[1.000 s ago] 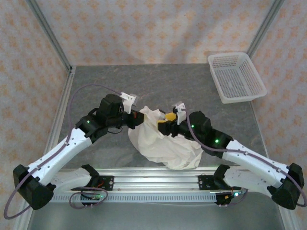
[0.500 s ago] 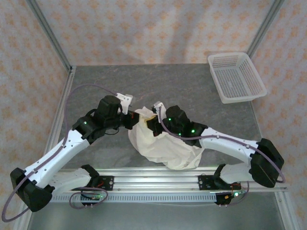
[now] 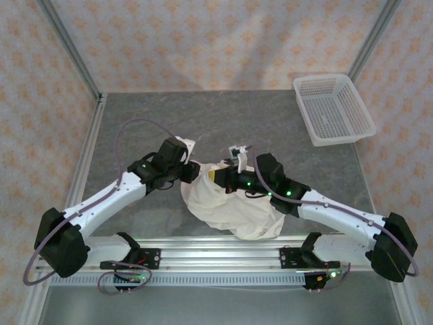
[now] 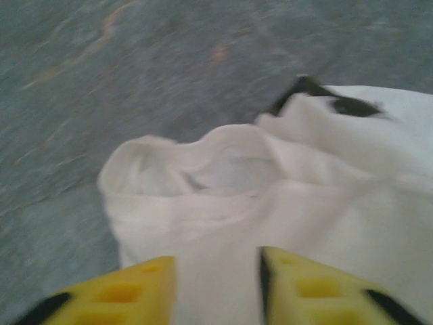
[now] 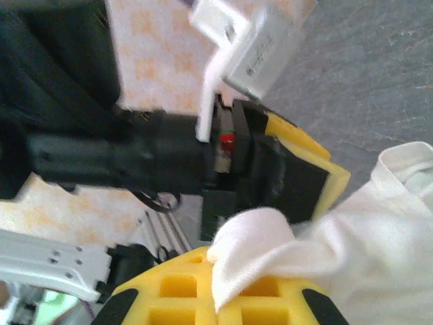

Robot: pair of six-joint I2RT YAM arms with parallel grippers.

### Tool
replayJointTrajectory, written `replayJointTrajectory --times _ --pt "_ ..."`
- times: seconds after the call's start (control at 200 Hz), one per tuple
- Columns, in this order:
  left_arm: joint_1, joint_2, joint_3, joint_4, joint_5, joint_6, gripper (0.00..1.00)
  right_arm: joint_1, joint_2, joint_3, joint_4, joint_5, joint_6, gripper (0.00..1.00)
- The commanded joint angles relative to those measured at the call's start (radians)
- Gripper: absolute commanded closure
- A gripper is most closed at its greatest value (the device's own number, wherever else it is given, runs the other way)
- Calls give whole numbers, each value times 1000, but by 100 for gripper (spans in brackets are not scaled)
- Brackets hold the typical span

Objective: Fold the inside-out t-shirt

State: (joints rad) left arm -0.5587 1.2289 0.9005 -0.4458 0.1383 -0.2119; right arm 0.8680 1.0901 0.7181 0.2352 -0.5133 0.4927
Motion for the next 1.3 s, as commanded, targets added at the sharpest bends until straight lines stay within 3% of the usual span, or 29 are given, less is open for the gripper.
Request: replayJointTrajectory --times 0.0,0.065,0.155,0.26,0.325,0.45,0.6,0.665,0.721,0.826,0.921,1.046,1.191,1.296 --pt "31 -117 5 -38 -87 -15 39 -39 -25 32 79 51 134 100" --pt "37 -212 19 -86 -56 -20 29 -66 -9 46 22 88 169 100" --pt "38 -341 18 -97 73 -68 26 -88 21 64 -19 100 186 100" --pt "28 -433 -22 -30 205 -251 24 -96 60 90 -40 118 206 100" --pt "-3 -450 -76 54 246 -397 29 -98 84 110 -53 118 223 100" --pt "-91 -399 -149 212 227 -575 42 -98 126 152 -88 131 247 100" --pt "-163 -244 -106 226 156 -626 54 -99 138 174 -108 131 260 100" --pt "-181 -172 -79 244 169 -631 53 -99 140 180 -115 129 264 100" --pt "-199 -125 -58 260 169 -630 45 -98 142 182 -126 131 266 100" --pt "-212 -36 10 117 33 -632 36 -98 146 184 -126 118 282 100" --pt "-211 13 23 96 -33 -650 36 -98 149 187 -118 97 297 100" --pt "-211 52 45 77 -52 -656 53 -100 140 185 -131 101 304 100" --pt "-200 3 58 60 -15 -606 99 -204 116 147 -151 58 381 100" --pt "-141 -75 43 151 155 -602 100 -350 130 98 -213 -8 372 99"
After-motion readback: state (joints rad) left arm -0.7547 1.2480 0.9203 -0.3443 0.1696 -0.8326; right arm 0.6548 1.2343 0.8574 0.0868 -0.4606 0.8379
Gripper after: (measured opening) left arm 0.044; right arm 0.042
